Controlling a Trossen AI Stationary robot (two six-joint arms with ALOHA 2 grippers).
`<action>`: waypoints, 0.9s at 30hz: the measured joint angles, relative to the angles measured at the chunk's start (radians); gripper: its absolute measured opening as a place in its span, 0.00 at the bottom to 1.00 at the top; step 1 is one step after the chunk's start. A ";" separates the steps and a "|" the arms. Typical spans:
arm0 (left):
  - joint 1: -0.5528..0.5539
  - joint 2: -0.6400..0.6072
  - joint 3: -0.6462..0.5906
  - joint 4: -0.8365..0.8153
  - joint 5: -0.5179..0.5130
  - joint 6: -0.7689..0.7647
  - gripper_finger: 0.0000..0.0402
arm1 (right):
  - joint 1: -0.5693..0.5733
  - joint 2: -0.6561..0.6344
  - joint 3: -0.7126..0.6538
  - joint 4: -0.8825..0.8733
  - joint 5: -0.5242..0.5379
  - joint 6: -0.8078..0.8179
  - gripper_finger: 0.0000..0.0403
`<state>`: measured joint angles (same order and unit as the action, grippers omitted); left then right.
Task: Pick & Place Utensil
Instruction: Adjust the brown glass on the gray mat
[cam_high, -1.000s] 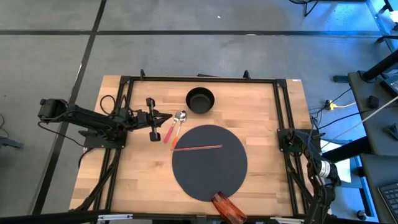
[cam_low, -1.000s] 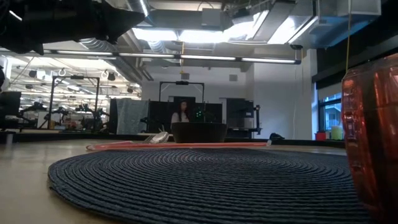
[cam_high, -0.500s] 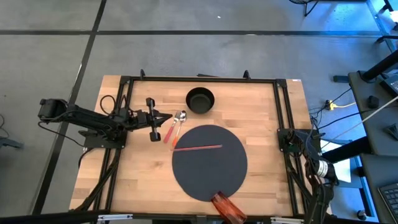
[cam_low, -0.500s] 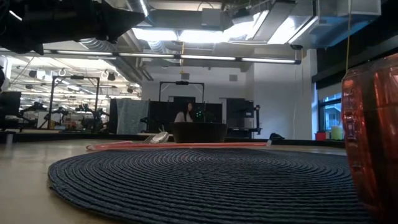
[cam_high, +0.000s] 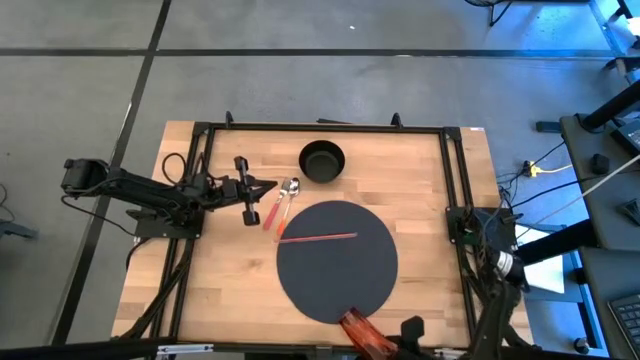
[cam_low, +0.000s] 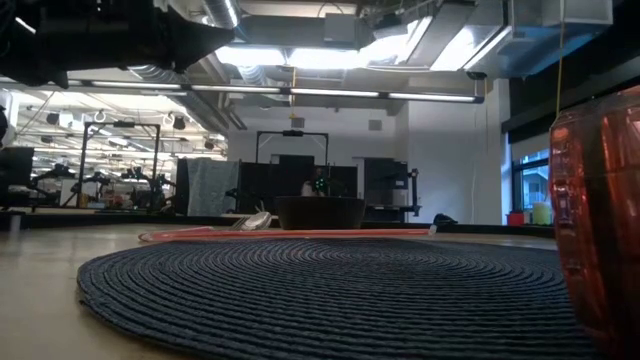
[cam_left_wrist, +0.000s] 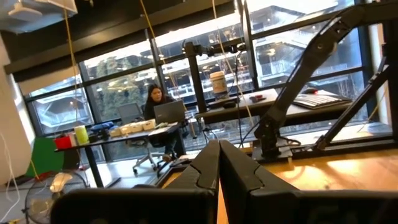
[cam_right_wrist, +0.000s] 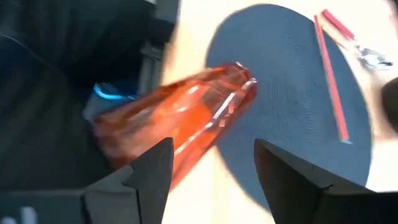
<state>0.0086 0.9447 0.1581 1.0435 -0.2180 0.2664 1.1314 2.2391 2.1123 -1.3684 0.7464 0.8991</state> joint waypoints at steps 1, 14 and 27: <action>0.000 0.000 0.000 -0.001 0.000 0.000 0.01 | 0.011 0.000 0.023 -0.010 -0.002 0.015 0.55; 0.000 0.000 0.000 -0.002 -0.001 -0.030 0.01 | 0.061 0.061 0.042 0.058 -0.102 0.166 0.55; 0.000 0.000 0.000 -0.004 -0.009 -0.018 0.01 | 0.096 0.084 0.019 -0.071 -0.012 0.232 0.55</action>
<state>0.0086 0.9447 0.1581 1.0392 -0.2268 0.2485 1.2270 2.3230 2.1313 -1.4392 0.7340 1.1310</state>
